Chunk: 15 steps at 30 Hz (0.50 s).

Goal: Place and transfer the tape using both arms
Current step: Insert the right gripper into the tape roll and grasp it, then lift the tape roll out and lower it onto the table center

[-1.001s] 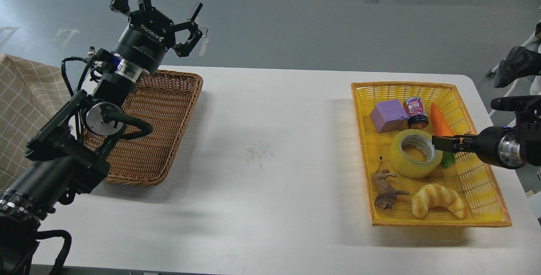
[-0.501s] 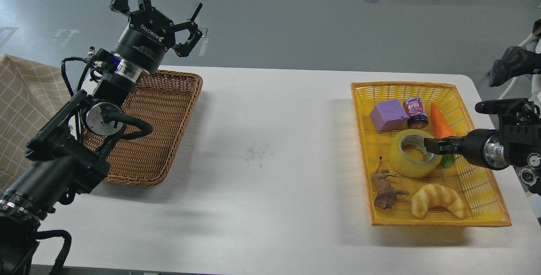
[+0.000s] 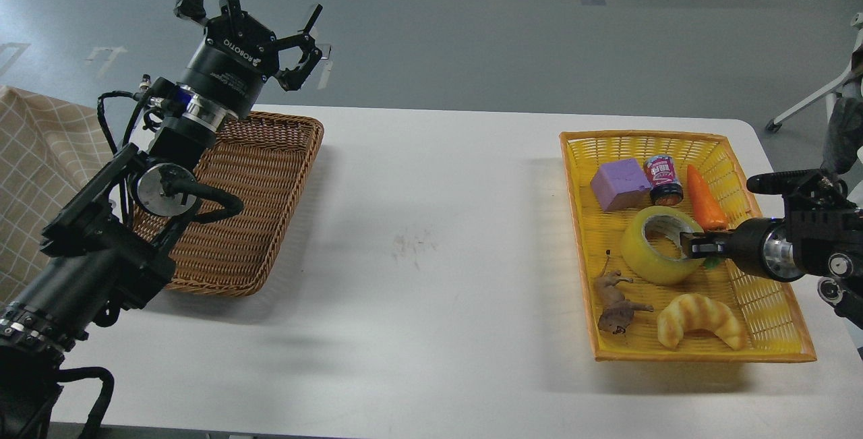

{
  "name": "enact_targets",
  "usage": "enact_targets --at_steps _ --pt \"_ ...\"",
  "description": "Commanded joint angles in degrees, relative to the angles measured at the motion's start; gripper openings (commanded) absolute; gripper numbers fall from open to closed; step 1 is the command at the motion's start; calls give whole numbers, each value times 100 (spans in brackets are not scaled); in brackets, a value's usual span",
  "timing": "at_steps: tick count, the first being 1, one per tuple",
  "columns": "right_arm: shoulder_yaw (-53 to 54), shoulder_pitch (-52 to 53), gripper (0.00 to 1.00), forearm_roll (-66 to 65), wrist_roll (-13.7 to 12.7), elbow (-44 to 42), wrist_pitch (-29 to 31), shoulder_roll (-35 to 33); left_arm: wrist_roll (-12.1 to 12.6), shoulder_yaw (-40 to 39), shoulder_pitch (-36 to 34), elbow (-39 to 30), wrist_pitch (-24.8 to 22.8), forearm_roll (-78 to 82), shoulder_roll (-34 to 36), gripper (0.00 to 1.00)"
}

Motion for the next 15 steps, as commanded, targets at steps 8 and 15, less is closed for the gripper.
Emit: enact_targets --at_steps 8,15 --pt "17 728 0 96 15 582 -1 -362 2 -5 0 0 0 0 7 98" --pt "52 1369 0 122 15 1066 -1 -442 -6 -5 0 0 0 -9 7 98"
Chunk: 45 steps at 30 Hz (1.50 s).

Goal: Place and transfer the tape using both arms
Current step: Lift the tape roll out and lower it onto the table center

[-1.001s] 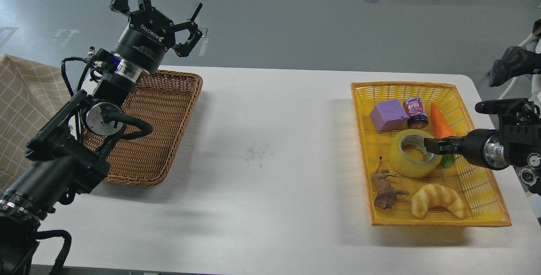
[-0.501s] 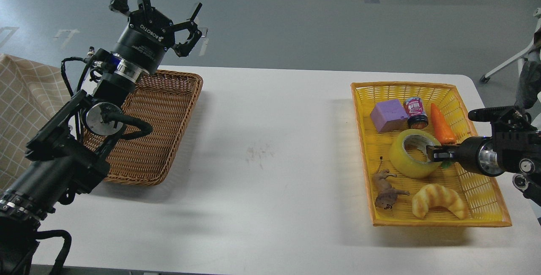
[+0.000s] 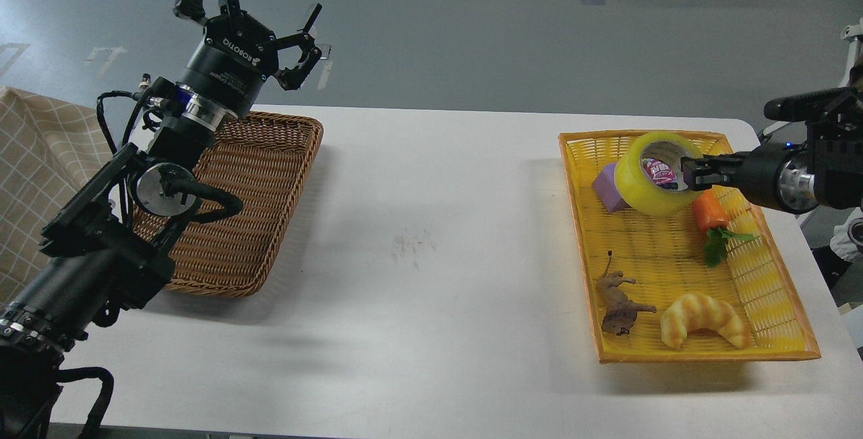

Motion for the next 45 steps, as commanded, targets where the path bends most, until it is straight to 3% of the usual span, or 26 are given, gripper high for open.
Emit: enact_targets --at_steps 1,5,15,45 --pt "10 315 0 4 -3 67 -1 55 -1 -1 -9 0 0 0 0 98" --pt "19 613 0 13 -3 59 -1 134 -1 -1 -9 0 0 0 0 98" --pt "-8 869 0 -5 -3 -82 -1 1180 -1 -1 -9 0 0 0 0 98" --pt "-1483 1449 0 -14 50 -2146 -1 4229 -1 8 0 0 0 -9 9 98"
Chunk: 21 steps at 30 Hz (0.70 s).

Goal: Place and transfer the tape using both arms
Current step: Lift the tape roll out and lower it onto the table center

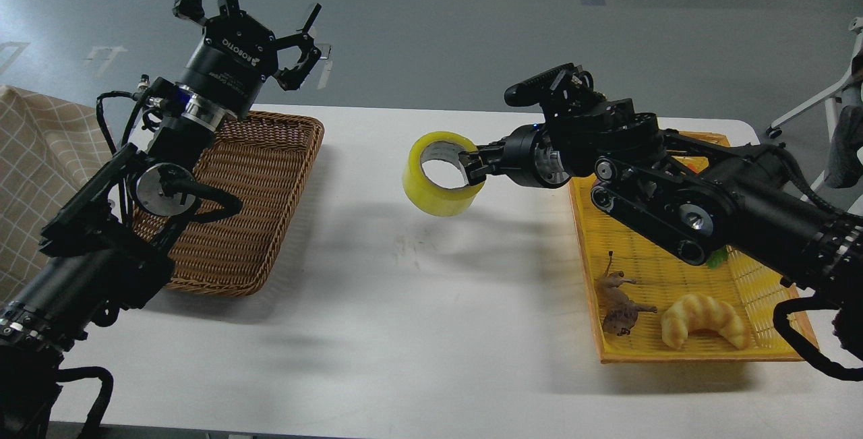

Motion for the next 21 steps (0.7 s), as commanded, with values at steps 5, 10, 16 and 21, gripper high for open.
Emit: enact_targets --at_steps 5,10,16,21 --pt "-536 -18 0 -17 0 -632 1 564 0 0 0 0 0 0 17 98" --pt "-589 -89 0 -25 0 -711 1 635 0 -9 0 -9 0 0 17 98" --pt "-791 -89 0 -61 0 -738 1 661 0 -9 -9 0 0 -9 9 98" --pt "-800 -89 0 -61 0 -948 1 661 -8 -9 -9 -9 0 -9 0 98"
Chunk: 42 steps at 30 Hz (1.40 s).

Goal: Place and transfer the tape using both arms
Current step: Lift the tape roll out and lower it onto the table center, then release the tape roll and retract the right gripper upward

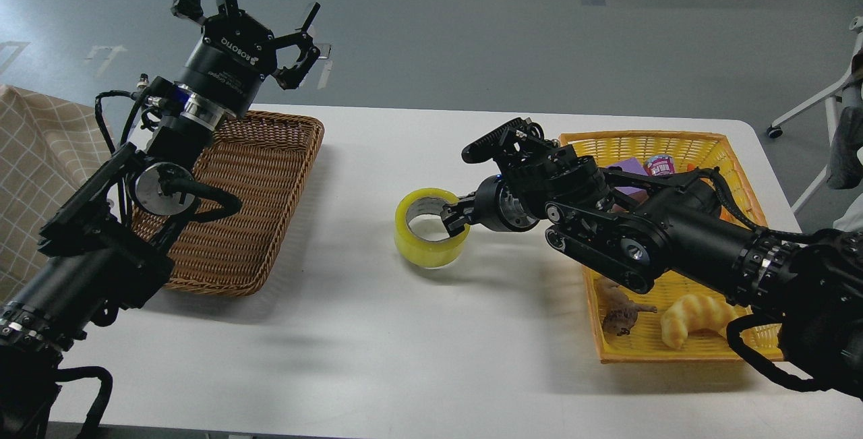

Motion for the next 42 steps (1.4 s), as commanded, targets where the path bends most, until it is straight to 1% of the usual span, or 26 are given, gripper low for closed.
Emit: enact_targets --at_steps 1,5,23,25,26,28,29,30,31,32,33,42 --pt "-13 0 0 -1 -1 -215 1 0 -8 1 9 3 0 -10 -18 98" --pt "-13 -9 0 -1 -1 -330 1 0 0 1 9 3 0 -10 -18 98" --pt "5 -114 0 8 -1 -321 1 0 -8 1 9 3 0 -10 -9 98" --pt "5 -123 8 8 -1 -330 1 0 -8 1 0 3 0 -10 -9 98" --pt "5 -123 10 8 -1 -330 1 0 -8 1 0 3 0 -10 -9 98" --pt "14 -123 19 8 -36 -339 1 0 -8 1 9 3 0 -10 -9 98" --pt "22 -123 27 16 -36 -330 1 0 -8 1 9 3 0 -10 -9 98" --pt "66 -114 50 60 -45 -330 1 0 -8 1 9 3 0 -10 0 98" --pt "101 -114 76 78 -37 -321 1 0 -8 1 9 3 0 -10 0 98" --pt "136 -114 86 78 -45 -321 1 0 -8 1 9 3 0 -10 0 98" --pt "198 -140 98 78 -45 -330 1 0 -8 1 9 3 0 -18 9 98" --pt "277 -79 99 95 -45 -286 1 0 -8 9 9 3 0 -10 9 98"
